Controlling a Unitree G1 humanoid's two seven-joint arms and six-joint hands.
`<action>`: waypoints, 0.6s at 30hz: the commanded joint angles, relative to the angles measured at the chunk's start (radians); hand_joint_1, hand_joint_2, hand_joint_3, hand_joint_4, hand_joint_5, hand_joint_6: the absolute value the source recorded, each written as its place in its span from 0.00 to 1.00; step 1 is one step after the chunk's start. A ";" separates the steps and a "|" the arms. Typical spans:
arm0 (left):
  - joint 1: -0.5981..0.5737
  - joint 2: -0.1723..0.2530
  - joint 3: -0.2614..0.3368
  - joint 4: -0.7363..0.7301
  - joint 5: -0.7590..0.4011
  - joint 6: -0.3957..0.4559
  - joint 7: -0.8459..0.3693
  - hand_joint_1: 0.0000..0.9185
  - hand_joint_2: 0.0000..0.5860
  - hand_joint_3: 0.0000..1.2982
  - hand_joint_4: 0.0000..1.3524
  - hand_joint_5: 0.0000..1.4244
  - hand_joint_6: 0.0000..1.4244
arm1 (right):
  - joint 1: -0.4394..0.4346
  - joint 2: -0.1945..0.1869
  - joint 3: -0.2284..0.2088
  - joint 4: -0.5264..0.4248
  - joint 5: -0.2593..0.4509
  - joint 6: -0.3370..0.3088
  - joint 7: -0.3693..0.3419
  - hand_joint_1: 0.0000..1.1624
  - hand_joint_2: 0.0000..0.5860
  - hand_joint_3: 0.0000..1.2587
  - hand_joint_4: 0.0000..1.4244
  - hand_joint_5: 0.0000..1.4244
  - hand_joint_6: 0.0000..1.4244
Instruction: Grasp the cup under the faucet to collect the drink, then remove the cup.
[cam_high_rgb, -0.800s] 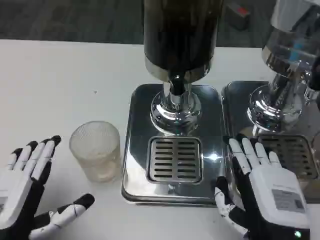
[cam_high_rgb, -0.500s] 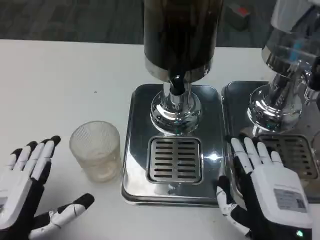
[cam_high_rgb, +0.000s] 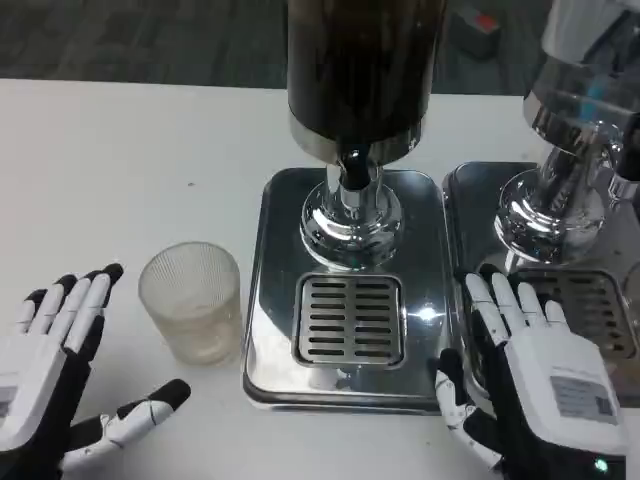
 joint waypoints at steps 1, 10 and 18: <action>0.003 -0.008 -0.003 0.001 -0.015 -0.004 0.011 0.00 0.21 0.00 0.00 0.00 0.00 | -0.005 0.001 -0.003 0.001 0.012 -0.005 -0.003 0.38 0.98 0.04 0.00 0.00 0.00; -0.046 -0.015 0.023 0.032 -0.107 -0.047 0.004 0.00 0.15 0.00 0.00 0.00 0.00 | -0.003 0.005 -0.004 -0.002 0.012 -0.001 -0.002 0.38 0.98 0.05 0.00 0.00 0.00; -0.143 -0.048 0.019 0.122 -0.185 -0.102 0.015 0.00 0.03 0.00 0.00 0.00 0.00 | 0.002 0.023 -0.001 -0.008 0.006 0.013 -0.005 0.38 0.98 0.05 0.00 0.00 0.00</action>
